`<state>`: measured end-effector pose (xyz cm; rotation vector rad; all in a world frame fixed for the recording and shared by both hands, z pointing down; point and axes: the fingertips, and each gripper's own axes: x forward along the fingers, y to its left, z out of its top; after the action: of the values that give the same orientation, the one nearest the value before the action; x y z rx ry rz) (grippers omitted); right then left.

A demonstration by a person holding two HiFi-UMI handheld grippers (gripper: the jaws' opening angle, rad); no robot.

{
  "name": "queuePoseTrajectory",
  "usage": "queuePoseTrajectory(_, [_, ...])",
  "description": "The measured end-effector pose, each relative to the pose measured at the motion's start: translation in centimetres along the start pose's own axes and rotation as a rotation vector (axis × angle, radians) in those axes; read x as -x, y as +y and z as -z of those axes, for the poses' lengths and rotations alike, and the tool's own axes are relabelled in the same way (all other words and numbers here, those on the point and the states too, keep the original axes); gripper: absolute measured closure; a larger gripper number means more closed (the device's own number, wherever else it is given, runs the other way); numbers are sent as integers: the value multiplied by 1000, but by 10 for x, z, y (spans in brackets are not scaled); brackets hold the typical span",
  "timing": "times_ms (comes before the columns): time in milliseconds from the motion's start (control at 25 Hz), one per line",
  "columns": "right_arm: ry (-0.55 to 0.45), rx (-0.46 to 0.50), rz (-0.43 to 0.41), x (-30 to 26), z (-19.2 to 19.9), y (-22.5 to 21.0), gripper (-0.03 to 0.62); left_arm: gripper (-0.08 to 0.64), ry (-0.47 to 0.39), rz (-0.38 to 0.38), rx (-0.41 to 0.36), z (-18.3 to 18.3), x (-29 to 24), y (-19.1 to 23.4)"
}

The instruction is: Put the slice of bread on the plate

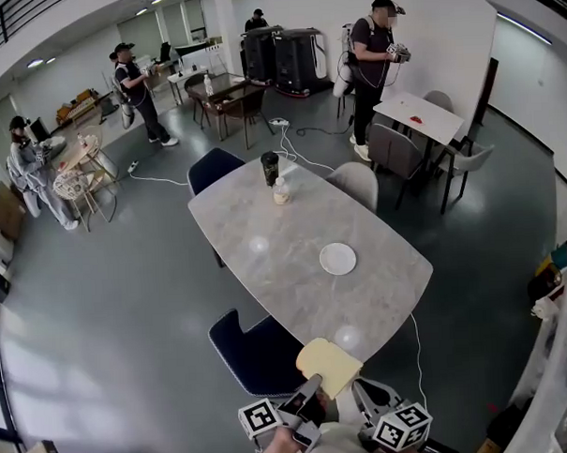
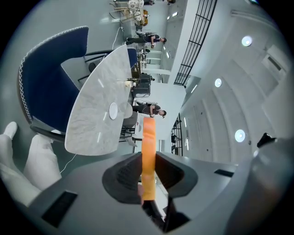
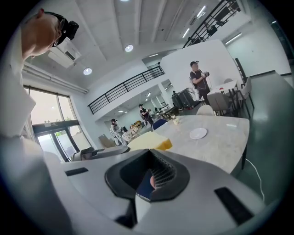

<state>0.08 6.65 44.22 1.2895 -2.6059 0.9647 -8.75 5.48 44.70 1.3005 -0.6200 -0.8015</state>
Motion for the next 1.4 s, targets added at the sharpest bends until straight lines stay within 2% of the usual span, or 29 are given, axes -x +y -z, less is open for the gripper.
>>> queuePoseTrajectory(200, [5,-5,-39,-53,-47,-45,588,466,-75,-24,-30,-40,-51,5])
queuePoseTrajectory(480, [-4,-7,-79,-103,-107,-98,588,466,-91,-50,-114,-79,-132,-11])
queuePoseTrajectory(560, [0,-9,-80,-113,-118,-115,586,466,-99,-61,-114,-83,-151,-10])
queuePoseTrajectory(680, [13,-3,-89,-123,-128,-131,587,466,-110,-66,-106,-87,-171,-13])
queuePoseTrajectory(920, [41,-32,-108,-141,-145,-164,586,466,-142,-101,-139,-104,-207,-3])
queuePoseTrajectory(1120, [68,-13,-113,-153,-159,-188,586,466,-165,-127,-145,-110,-233,6])
queuePoseTrajectory(1400, [89,-5,-173,-187,-171,-211,588,466,-218,-160,-171,-133,-251,22])
